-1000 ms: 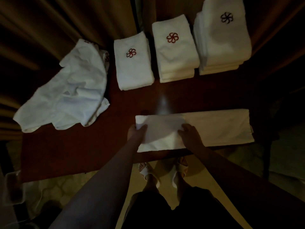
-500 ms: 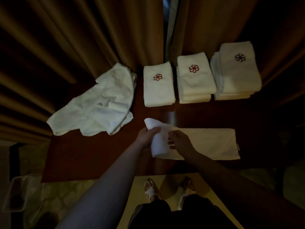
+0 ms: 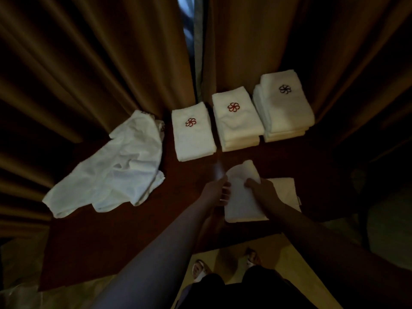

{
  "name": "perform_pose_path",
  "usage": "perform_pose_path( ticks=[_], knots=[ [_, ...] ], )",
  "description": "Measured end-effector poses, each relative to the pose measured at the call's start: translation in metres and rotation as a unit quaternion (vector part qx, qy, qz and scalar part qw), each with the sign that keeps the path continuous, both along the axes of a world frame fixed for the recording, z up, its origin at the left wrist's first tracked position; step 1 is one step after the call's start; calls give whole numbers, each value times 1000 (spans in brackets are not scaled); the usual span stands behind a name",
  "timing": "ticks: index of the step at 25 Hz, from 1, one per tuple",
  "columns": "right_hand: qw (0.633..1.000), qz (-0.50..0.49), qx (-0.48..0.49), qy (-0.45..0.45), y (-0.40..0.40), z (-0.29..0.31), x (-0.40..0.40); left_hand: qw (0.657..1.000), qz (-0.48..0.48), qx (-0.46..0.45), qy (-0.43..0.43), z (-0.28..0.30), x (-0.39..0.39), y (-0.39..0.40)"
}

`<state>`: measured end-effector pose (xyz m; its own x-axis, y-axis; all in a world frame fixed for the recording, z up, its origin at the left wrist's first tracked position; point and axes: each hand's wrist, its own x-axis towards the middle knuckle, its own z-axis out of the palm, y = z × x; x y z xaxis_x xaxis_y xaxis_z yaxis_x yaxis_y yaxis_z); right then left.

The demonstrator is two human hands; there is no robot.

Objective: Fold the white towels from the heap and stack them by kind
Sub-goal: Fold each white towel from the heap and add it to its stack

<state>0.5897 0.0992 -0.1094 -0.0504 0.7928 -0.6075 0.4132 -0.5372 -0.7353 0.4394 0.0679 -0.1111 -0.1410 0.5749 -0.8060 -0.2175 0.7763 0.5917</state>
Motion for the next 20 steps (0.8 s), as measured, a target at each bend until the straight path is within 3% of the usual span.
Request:
perform_pose_path(
  ticks=[5,8,13,16,18,20],
  knots=[
    [999,-43,-13,4,12,-19,66,994,-57,-51,82,-35,36,16],
    [997,-66,-38,-18,26,-39,103,990,-51,-29,131,-59,52,18],
    [991,14,-33,-130,43,-79,135,968,-96,-18,232,-103,67,17],
    [969,90,-6,-230,43,-98,139,954,-93,-40,282,-116,70,22],
    [965,121,-16,-232,44,-106,139,955,-77,-39,284,-113,76,26],
    [967,127,-25,-219,48,-111,140,974,-47,-55,215,-114,78,28]
  ],
)
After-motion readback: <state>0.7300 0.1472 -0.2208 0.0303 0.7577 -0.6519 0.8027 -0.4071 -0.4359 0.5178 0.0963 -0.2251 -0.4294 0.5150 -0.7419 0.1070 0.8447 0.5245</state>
